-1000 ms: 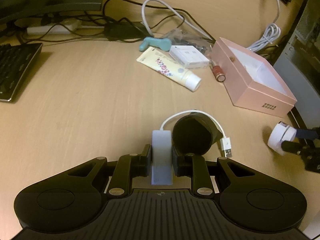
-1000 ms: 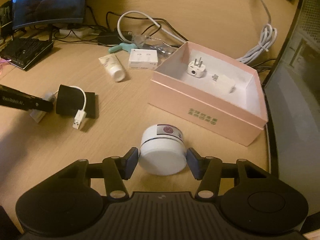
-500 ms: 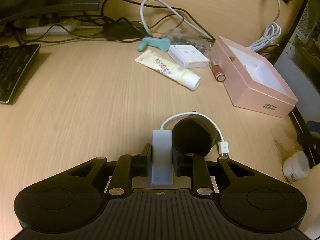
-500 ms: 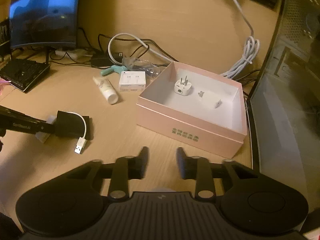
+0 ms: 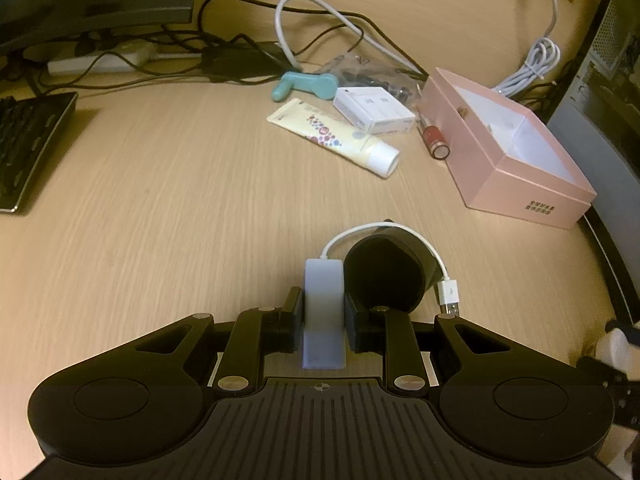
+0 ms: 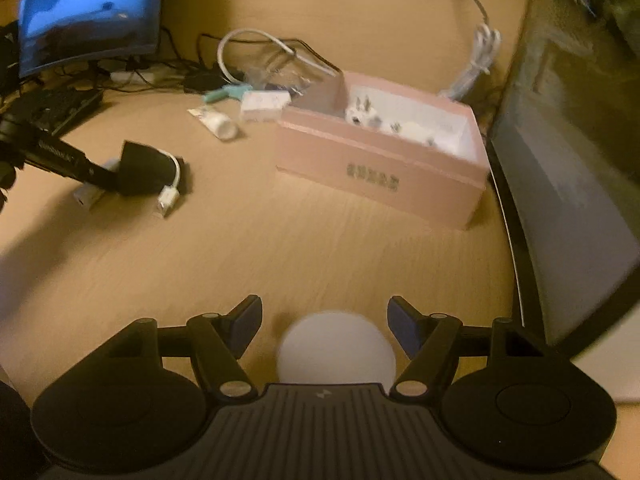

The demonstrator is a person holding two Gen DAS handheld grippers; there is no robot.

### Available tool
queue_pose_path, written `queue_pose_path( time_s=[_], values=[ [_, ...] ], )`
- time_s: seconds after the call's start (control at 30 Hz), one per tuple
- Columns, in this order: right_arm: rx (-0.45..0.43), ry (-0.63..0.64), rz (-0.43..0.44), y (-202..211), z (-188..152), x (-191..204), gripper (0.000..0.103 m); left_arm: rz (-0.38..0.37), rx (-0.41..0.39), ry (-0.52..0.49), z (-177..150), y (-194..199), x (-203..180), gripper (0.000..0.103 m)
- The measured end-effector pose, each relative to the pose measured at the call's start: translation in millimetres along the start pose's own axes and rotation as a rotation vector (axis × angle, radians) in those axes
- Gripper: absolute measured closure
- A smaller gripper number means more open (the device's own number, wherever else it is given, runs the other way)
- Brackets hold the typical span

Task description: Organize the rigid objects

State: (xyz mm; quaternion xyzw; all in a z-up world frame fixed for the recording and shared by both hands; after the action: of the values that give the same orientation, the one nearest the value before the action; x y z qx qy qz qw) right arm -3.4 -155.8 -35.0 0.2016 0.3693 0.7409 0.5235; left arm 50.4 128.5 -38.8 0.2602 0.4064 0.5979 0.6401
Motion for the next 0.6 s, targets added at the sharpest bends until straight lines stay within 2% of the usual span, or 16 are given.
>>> queue_pose_path(
  time_s=[0.03, 0.1, 0.27, 0.43, 0.6],
  values=[
    [-0.009, -0.014, -0.003, 2, -6, -1, 0.033, 0.0, -0.002, 0.001, 0, 0, 0, 0.078],
    [-0.029, -0.023, -0.03, 6, -14, -2, 0.048, 0.001, -0.006, -0.004, 0, 0, -1, 0.078],
    [-0.024, -0.013, -0.046, 10, -12, 0, 0.048, -0.004, -0.028, -0.022, -2, 1, -3, 0.078],
    [-0.043, -0.012, -0.046, 13, 4, 4, 0.048, 0.0, -0.1, -0.108, 0, 17, -9, 0.078],
    [-0.057, 0.0, -0.037, 15, 15, 9, 0.048, -0.023, -0.145, -0.125, 9, 36, -15, 0.078]
  ],
)
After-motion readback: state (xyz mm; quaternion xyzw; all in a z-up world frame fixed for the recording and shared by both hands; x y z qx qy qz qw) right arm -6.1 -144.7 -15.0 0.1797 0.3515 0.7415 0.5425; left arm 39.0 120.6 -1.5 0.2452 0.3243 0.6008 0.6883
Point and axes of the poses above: each gripper's, at about its wrist camera, not at the fingertips, and y roughly against the way its jaws point, x to its left, z to its top, the point moved 8 cm from there along -y, roughly the way its jaws point, and after that the axes turned 5 degrees about x, right-handed, at the moved point
